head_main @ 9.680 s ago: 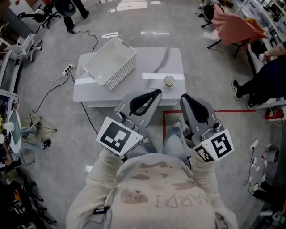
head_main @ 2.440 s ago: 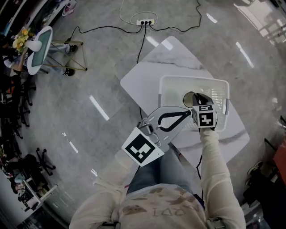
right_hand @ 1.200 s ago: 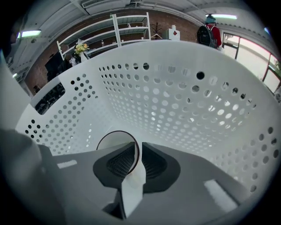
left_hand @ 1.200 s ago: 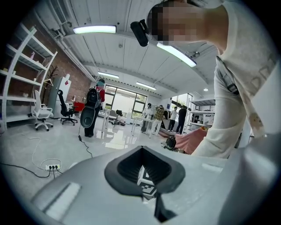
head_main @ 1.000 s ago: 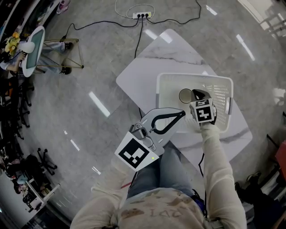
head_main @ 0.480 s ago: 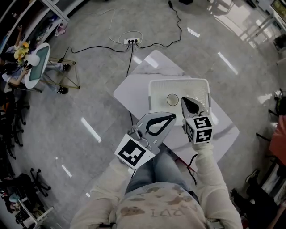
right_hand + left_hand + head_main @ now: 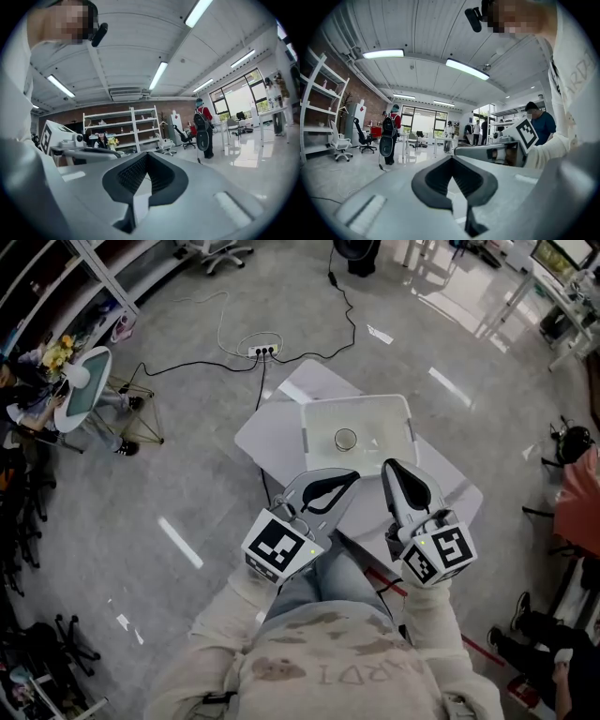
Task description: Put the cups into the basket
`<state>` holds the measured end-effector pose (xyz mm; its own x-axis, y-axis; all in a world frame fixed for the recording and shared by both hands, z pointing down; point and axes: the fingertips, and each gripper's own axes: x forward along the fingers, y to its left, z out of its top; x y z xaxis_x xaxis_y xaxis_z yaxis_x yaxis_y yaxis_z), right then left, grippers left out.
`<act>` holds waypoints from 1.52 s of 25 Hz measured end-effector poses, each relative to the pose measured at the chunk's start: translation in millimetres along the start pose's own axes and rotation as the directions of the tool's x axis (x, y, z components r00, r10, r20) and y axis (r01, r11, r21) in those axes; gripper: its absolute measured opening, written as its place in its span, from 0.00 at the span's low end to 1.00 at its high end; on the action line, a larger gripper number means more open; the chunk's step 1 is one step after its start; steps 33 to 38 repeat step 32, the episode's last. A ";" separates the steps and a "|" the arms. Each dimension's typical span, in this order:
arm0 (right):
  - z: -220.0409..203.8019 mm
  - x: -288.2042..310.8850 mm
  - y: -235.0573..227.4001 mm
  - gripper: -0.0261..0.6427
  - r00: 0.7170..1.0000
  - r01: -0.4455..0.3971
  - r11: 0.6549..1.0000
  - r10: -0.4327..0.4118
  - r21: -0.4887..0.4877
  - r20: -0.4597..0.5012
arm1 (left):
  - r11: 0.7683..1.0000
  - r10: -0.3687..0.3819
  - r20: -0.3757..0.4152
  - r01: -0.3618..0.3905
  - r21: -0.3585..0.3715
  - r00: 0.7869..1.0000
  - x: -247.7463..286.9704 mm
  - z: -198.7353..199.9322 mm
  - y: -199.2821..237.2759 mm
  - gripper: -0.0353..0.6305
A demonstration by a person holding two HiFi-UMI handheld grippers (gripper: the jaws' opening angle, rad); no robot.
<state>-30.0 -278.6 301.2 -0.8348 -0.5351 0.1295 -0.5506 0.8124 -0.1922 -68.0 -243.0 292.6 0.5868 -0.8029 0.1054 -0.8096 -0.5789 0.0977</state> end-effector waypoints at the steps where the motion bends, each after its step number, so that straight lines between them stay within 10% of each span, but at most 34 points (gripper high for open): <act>1: 7.7 -11.4 10.9 0.07 0.999 -0.018 1.000 0.018 -0.006 0.030 | 1.000 0.002 0.003 -0.002 0.000 1.000 -4.9 2.4 -6.5 0.05; 13: 26.3 -85.3 100.1 0.07 0.983 -0.126 0.988 0.136 -0.085 0.124 | 1.000 0.009 0.056 -0.010 0.020 0.998 -57.1 33.1 -66.8 0.05; 38: 42.5 -114.8 113.5 0.07 0.975 -0.125 0.985 0.144 -0.116 0.170 | 0.999 0.023 0.106 -0.027 0.041 0.994 -73.0 54.8 -96.5 0.05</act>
